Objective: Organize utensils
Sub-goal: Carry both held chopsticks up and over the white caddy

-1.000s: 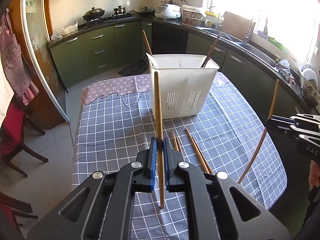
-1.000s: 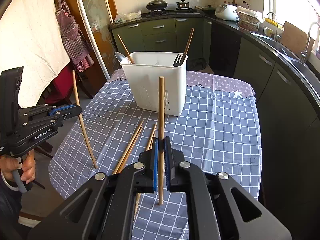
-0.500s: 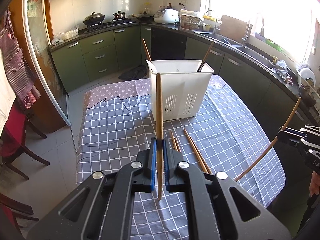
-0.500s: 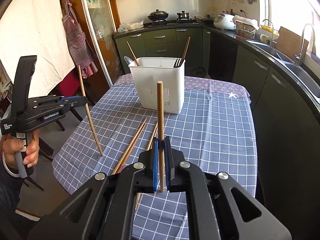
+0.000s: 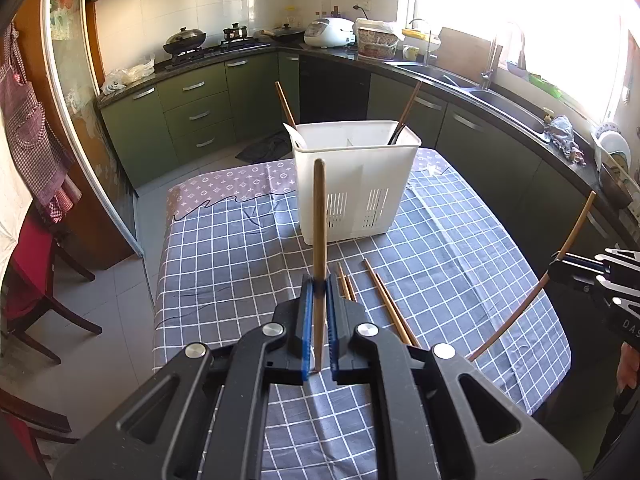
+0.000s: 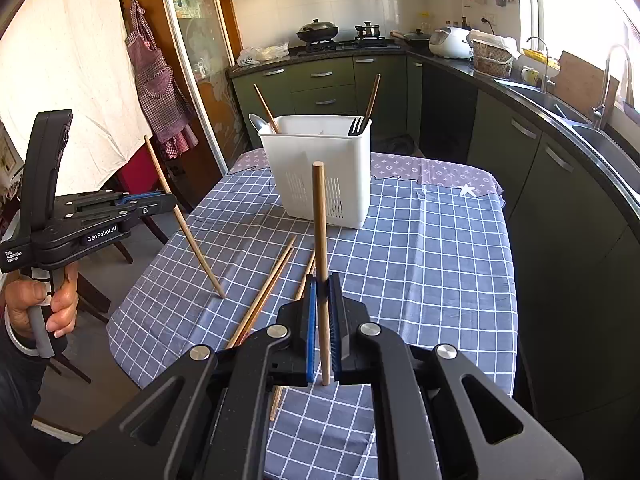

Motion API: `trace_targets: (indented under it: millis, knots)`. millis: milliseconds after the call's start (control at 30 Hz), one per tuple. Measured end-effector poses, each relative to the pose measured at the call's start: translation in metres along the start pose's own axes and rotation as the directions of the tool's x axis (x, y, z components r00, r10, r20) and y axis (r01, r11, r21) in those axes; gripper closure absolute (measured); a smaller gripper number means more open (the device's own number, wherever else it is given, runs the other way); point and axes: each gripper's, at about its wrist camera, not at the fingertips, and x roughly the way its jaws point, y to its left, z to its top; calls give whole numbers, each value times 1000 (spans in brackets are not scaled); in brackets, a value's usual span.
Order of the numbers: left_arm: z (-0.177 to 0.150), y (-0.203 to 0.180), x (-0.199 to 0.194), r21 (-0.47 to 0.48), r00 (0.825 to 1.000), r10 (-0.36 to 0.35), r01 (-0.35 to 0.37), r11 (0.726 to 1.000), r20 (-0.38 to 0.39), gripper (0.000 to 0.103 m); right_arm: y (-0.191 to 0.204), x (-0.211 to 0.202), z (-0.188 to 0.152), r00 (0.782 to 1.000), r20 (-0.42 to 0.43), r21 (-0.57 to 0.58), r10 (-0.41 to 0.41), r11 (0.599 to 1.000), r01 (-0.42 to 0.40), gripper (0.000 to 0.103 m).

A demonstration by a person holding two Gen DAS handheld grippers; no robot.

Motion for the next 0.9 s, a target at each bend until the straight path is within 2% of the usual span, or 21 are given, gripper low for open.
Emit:
trace_targets:
  millis: [233, 400, 733, 900]
  knots:
    - [11, -5, -3, 15, 1000, -4, 4, 1000, 8, 96, -1, 1, 5, 1000, -1, 2, 25, 1000, -25, 96]
    - [32, -8, -10, 19, 999, -28, 27, 999, 19, 96, 1, -9, 25, 998, 34, -5, 45, 999, -45, 96]
    - [112, -20, -58, 47, 989, -84, 79, 996, 124, 96, -2, -42, 104, 984, 161, -13, 77, 997, -76, 96]
    - [155, -28, -78, 54, 973, -67, 57, 997, 223, 96, -8, -45, 138, 975, 196, -2, 103, 995, -104, 96]
